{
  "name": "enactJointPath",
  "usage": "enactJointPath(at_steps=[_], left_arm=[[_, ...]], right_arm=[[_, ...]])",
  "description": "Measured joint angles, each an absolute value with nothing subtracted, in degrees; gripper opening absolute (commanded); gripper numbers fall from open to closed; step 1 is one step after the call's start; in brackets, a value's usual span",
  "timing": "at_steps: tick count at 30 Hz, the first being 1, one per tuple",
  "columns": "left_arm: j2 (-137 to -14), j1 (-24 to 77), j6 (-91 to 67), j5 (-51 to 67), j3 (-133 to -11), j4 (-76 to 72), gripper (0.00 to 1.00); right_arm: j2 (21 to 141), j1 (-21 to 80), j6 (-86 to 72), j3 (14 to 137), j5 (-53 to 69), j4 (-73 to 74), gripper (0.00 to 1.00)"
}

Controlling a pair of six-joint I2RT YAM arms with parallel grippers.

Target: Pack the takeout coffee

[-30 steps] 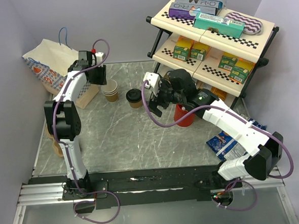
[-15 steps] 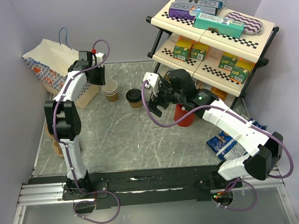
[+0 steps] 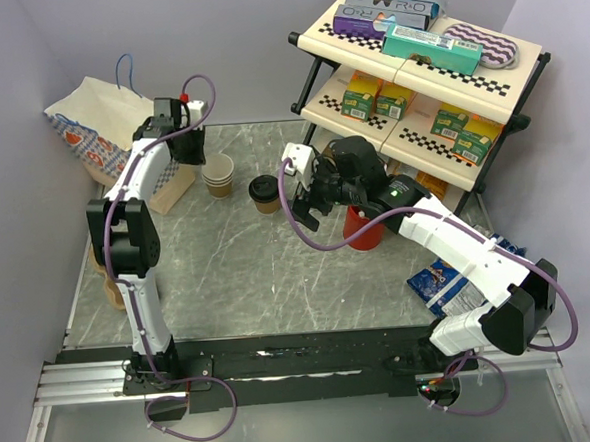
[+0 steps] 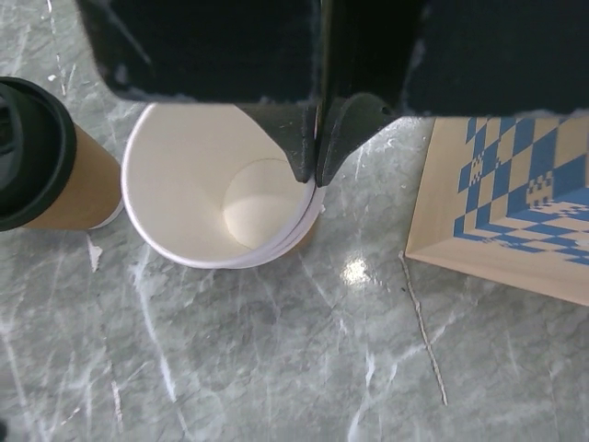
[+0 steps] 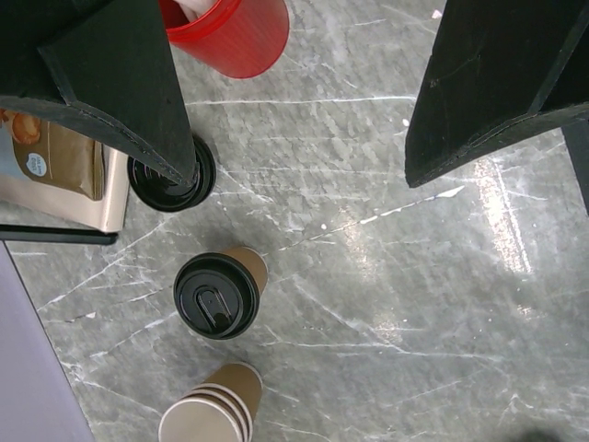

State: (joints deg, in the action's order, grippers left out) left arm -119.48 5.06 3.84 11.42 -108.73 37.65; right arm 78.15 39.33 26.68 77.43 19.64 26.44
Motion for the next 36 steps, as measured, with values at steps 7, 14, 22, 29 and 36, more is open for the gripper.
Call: enactJointPath(at_steps=[7, 14, 22, 29, 36], left_arm=[[-117.95, 5.06, 3.84, 12.23, -109.67, 37.67, 0.01], [-117.03, 4.78, 3.11, 14.48, -109.49, 37.69, 0.01], [-115.42, 4.69, 1.85, 15.16, -109.47, 38.09, 0.01], [-107.39, 4.67, 1.96, 15.86, -109.80, 40.69, 0.01], [-94.41, 4.84, 5.65, 26.76, -102.08, 44.49, 0.01]], right_arm=[[78.94, 39.33, 26.68, 77.43, 20.18, 26.46, 1.00], [79.85, 39.33, 26.74, 77.47, 20.73, 26.83, 1.00], [79.85, 39.29, 26.76, 77.56, 20.84, 27.07, 1.00], [80.20, 37.56, 26.46, 78.67, 21.89, 27.38, 0.99], [86.28, 32.36, 31.88, 81.89, 23.46, 29.41, 0.92]])
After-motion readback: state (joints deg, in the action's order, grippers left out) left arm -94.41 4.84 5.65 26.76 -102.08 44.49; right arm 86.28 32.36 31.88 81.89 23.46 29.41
